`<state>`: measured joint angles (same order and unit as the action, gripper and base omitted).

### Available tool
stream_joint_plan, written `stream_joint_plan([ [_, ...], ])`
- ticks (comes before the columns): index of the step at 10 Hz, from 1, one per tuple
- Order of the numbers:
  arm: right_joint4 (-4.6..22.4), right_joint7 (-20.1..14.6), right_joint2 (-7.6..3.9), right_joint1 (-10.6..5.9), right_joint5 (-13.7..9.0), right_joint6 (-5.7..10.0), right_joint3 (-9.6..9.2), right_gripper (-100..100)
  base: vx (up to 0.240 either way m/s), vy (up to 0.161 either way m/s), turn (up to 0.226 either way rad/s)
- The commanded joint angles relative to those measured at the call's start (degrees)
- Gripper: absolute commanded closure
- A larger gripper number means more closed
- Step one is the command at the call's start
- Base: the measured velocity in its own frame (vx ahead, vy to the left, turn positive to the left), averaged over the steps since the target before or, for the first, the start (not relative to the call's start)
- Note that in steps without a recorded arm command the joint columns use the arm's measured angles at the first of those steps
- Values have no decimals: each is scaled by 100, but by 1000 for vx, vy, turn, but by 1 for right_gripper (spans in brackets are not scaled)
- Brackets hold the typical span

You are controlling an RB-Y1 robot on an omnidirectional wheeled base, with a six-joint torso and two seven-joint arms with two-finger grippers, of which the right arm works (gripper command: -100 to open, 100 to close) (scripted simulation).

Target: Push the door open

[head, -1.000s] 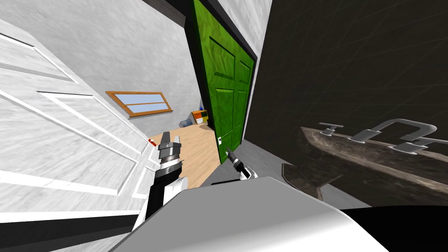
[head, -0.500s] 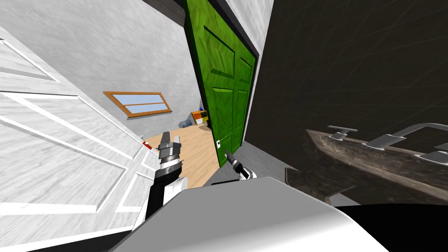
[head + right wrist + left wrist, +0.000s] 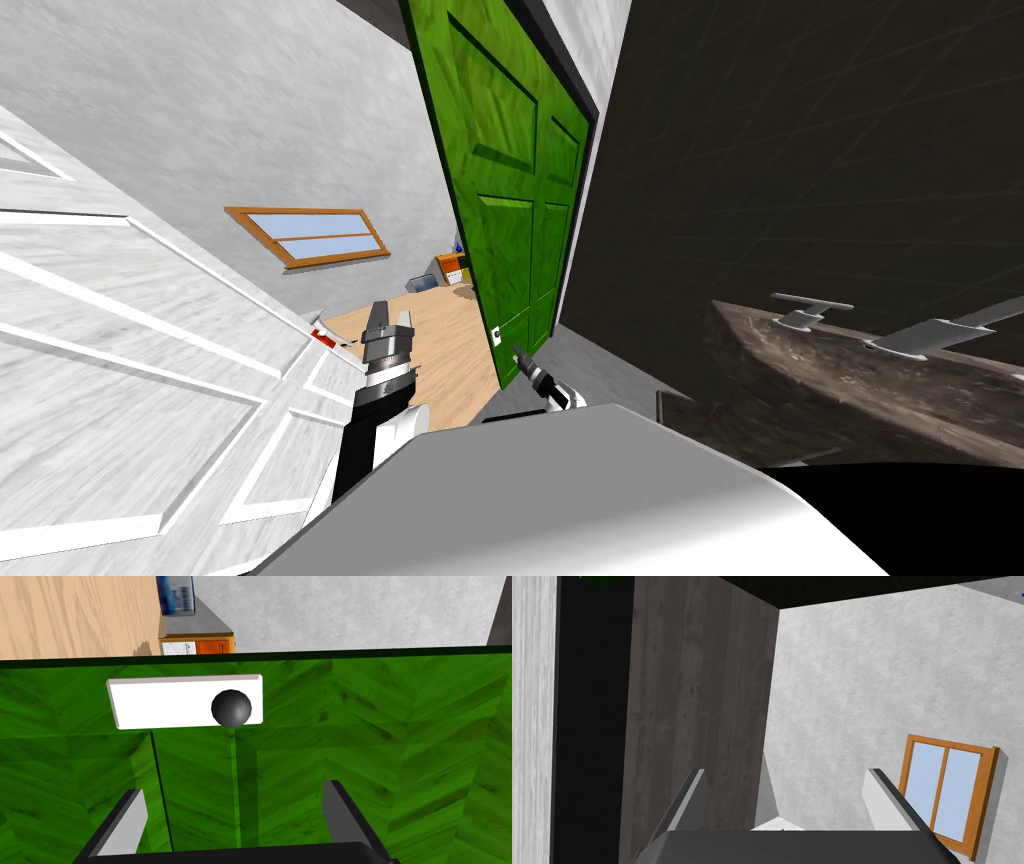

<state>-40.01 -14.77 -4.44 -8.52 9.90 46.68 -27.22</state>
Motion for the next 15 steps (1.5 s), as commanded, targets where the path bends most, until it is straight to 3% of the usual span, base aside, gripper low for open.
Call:
stream_joint_plan([
  [1, 0, 0, 0, 0, 0, 0, 0, -100, 38, -20, 5],
  [10, 149, 138, 118, -30, -47, 11, 121, -100, 156, 98, 30],
  [11, 149, 138, 118, -30, -47, 11, 121, 100, -11, -7, 6],
  [15, 149, 138, 118, -30, -47, 11, 121, 100, -12, -9, 2],
])
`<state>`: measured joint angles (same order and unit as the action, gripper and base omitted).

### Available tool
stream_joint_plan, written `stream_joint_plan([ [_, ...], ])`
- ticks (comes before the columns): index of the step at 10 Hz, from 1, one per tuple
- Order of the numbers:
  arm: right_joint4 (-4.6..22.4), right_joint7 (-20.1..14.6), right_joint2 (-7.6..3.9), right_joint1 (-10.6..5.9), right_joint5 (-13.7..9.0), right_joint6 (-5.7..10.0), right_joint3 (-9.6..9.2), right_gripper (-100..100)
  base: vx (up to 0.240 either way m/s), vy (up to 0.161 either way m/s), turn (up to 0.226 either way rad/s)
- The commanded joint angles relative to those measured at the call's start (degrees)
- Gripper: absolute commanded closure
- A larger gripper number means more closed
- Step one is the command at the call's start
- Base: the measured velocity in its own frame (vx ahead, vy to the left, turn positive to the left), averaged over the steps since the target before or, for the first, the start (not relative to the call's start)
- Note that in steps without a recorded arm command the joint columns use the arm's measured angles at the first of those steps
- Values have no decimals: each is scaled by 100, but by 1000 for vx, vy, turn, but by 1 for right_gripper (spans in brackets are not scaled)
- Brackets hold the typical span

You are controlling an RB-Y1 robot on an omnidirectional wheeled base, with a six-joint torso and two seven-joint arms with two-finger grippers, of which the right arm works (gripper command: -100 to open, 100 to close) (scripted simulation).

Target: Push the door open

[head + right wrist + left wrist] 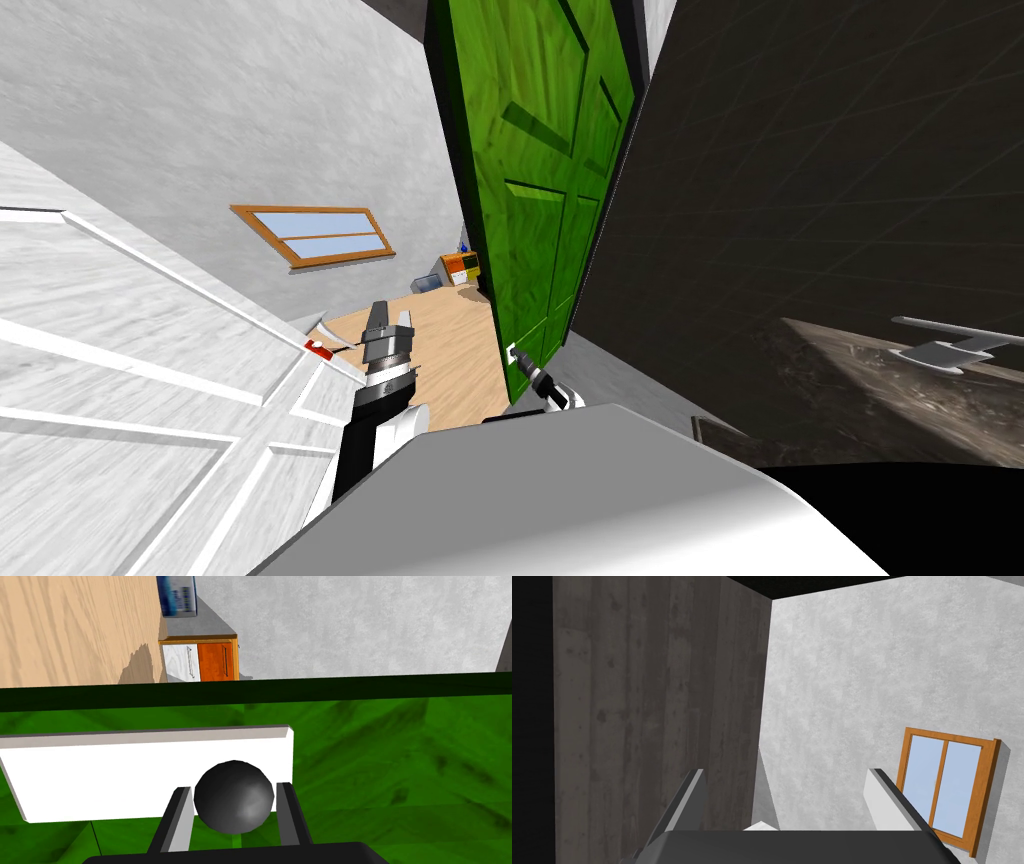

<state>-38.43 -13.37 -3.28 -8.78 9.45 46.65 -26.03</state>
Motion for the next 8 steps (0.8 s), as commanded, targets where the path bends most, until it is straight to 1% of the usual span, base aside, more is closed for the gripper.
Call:
stream_joint_plan([
  [1, -9, -2, 2, -4, -2, 14, 2, 100, 0, 0, 0],
  [2, 15, 41, -25, -3, -34, -5, 80, 100, 73, 63, -13],
  [3, 20, 53, -31, -5, -44, -6, 104, 100, 113, 110, -33],
  [6, 43, 125, -57, -15, -102, -14, 243, 100, 122, 140, -25],
  [8, 66, 192, -74, -24, -157, -21, 372, 100, 148, 125, -24],
])
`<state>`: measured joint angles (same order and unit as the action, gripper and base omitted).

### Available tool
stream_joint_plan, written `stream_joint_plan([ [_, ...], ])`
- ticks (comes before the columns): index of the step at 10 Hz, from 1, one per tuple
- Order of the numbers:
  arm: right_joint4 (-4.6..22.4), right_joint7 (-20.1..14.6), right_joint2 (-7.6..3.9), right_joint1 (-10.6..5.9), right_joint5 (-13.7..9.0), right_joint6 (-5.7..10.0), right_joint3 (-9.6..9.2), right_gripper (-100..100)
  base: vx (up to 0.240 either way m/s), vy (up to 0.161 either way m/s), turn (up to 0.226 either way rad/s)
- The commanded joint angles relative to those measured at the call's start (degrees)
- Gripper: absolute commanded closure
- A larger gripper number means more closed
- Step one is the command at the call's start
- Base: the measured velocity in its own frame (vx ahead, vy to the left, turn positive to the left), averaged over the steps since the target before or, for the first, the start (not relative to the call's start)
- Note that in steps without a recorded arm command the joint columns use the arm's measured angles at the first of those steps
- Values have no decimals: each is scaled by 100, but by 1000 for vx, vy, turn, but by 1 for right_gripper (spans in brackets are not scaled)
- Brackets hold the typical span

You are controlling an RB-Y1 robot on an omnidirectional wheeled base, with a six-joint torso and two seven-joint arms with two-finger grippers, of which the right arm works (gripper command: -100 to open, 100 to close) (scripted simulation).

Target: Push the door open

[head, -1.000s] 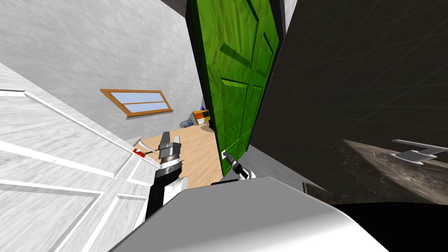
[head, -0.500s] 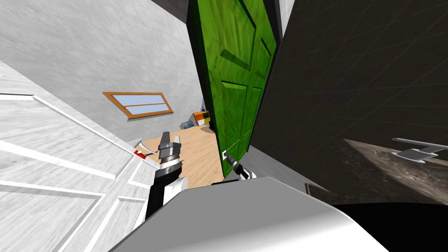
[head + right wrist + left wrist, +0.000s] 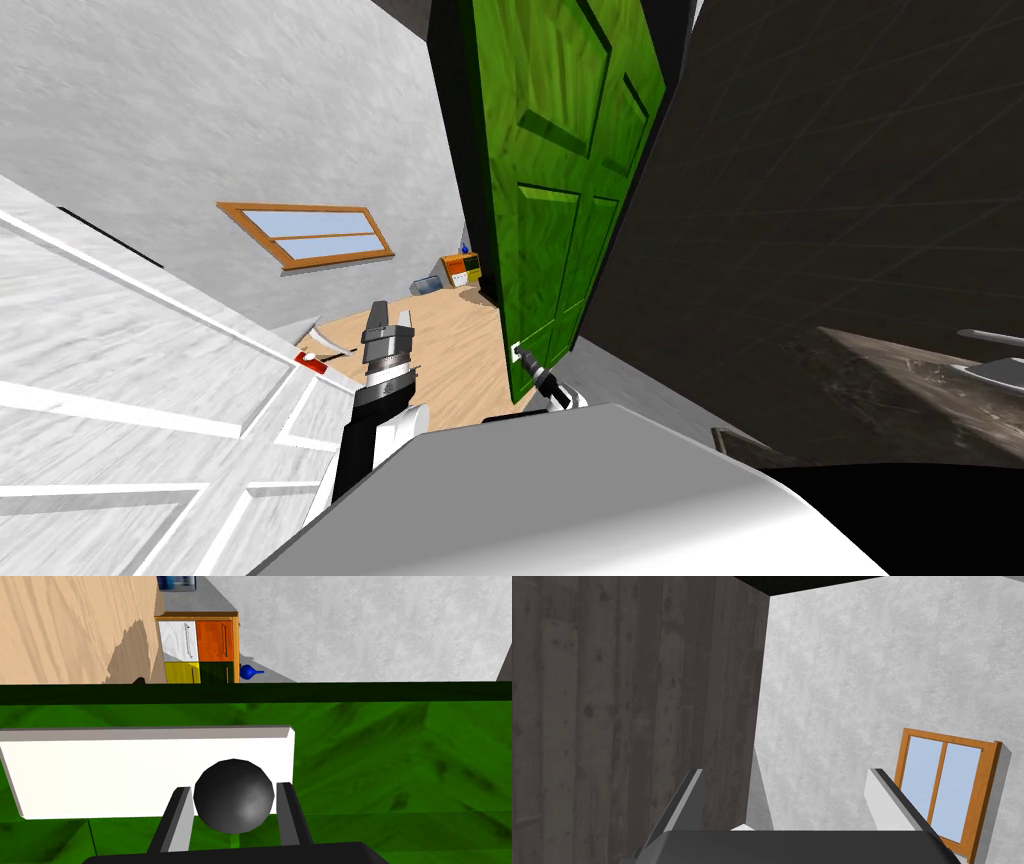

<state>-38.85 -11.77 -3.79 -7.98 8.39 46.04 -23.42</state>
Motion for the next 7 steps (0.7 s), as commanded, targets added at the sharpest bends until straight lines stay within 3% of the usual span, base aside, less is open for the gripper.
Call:
stream_joint_plan([
  [1, 116, 57, -28, -108, -70, 38, 159, 100, 121, 128, -33],
  [6, 180, 249, -33, -135, -227, 18, 530, 100, 133, 130, -55],
  [7, 32, 169, -71, -45, -193, -55, 434, -100, -72, 20, -68],
])
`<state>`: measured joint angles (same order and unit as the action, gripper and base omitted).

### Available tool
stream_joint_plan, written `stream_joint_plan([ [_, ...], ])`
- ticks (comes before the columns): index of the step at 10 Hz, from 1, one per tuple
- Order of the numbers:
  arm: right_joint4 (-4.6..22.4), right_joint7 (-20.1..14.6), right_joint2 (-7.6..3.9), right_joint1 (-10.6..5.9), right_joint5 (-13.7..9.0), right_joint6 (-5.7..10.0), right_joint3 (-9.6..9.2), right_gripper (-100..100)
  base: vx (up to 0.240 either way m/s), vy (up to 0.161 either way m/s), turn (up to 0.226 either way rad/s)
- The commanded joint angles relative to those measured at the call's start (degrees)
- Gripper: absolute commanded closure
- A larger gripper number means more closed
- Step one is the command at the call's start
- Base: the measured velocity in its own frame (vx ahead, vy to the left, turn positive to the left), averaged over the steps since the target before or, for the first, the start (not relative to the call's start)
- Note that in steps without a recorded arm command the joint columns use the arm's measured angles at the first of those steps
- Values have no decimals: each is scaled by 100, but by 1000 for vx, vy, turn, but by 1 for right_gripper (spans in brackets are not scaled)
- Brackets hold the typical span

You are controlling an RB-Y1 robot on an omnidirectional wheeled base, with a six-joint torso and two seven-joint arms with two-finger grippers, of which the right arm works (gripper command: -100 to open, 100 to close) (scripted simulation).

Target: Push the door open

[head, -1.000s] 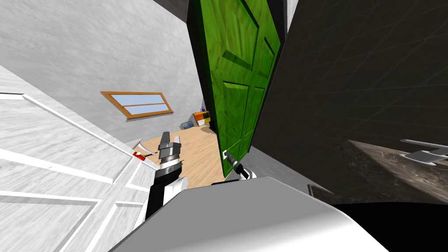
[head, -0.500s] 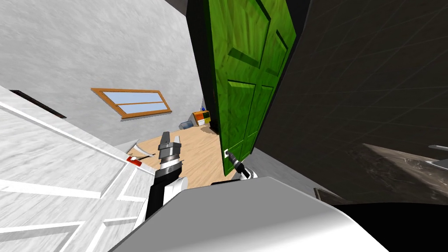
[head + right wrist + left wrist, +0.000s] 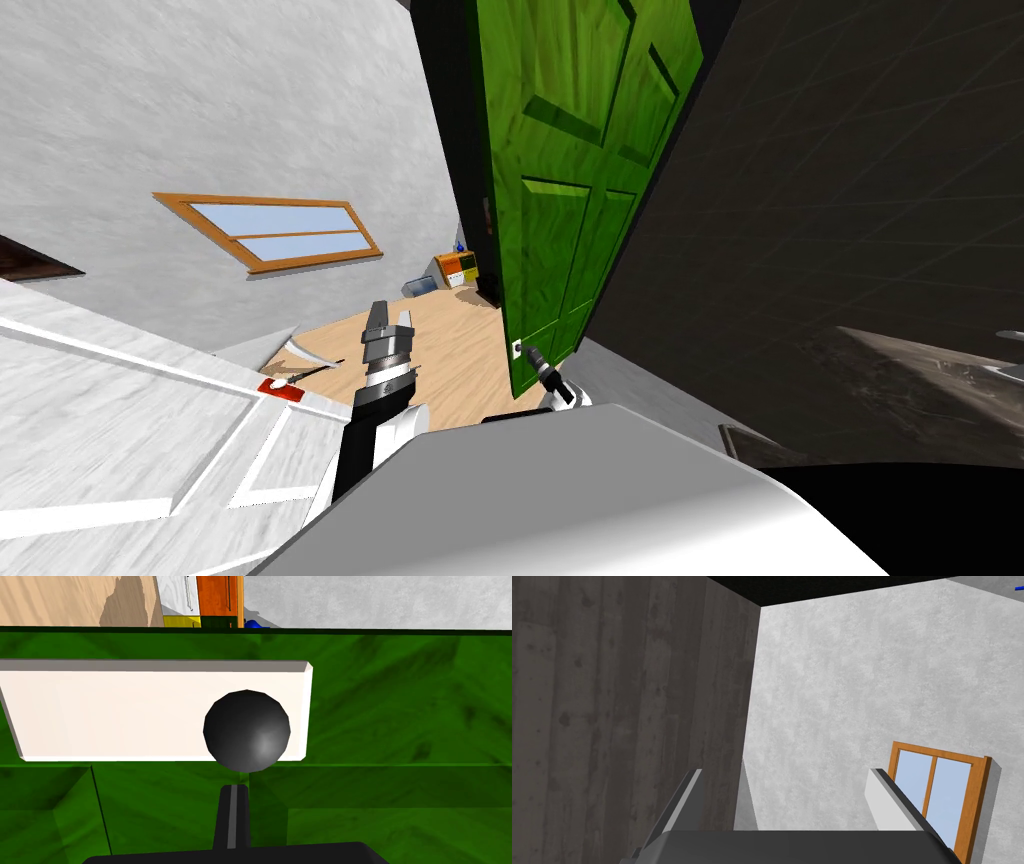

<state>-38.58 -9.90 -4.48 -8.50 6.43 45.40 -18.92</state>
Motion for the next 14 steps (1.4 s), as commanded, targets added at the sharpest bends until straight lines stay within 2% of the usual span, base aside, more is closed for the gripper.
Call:
stream_joint_plan([
  [1, 4, -19, -1, 7, 3, 9, -17, -100, -178, -20, -11],
  [7, -47, -78, 38, 41, -6, 26, -50, -100, -206, -40, -34],
  [10, -16, -31, 30, 57, -20, 89, -14, -100, 166, 75, 22],
  [14, 20, 40, 73, 76, -40, 169, 38, -100, 202, 109, 24],
])
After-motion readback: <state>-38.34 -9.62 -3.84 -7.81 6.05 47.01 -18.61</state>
